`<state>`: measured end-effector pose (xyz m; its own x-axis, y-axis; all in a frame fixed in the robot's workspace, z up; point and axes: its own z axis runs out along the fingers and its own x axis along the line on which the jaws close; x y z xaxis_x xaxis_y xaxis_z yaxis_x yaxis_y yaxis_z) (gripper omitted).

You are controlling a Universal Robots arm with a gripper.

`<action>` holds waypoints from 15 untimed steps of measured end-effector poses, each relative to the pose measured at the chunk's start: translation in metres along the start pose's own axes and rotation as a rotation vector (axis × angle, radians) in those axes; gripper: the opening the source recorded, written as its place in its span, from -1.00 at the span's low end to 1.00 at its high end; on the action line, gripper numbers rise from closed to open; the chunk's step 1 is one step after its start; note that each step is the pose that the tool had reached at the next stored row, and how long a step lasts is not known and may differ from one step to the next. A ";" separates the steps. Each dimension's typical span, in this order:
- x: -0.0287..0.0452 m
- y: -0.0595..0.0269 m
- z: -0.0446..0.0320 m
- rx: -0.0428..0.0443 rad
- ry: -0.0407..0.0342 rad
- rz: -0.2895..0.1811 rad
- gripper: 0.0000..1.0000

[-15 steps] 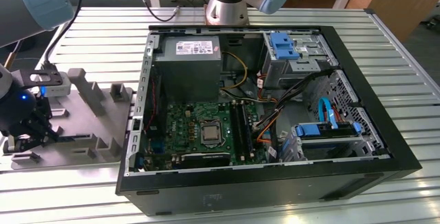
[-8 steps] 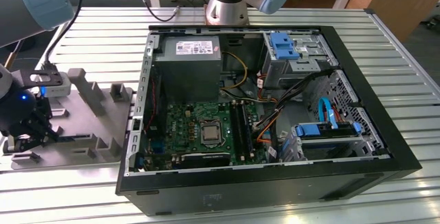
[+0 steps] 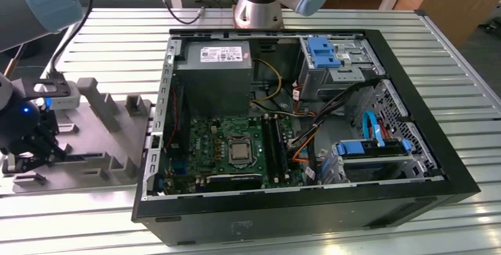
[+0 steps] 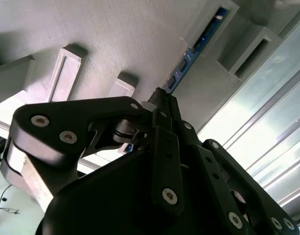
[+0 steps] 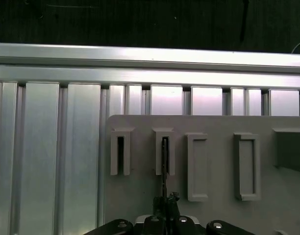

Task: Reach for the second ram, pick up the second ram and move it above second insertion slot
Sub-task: 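Pick up the second ram and move it above second insertion slot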

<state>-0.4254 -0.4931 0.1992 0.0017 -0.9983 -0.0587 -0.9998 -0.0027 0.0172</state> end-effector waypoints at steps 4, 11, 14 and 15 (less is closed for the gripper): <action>-0.0002 0.0000 -0.0021 0.0003 -0.0002 0.001 -0.73; -0.0001 0.0000 -0.0023 0.0004 -0.0001 0.006 -0.73; -0.0001 0.0000 -0.0023 0.0004 -0.0001 0.007 -0.73; -0.0001 0.0000 -0.0023 0.0004 -0.0001 0.007 -0.73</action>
<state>-0.4254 -0.4931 0.2015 -0.0053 -0.9983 -0.0587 -0.9998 0.0043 0.0172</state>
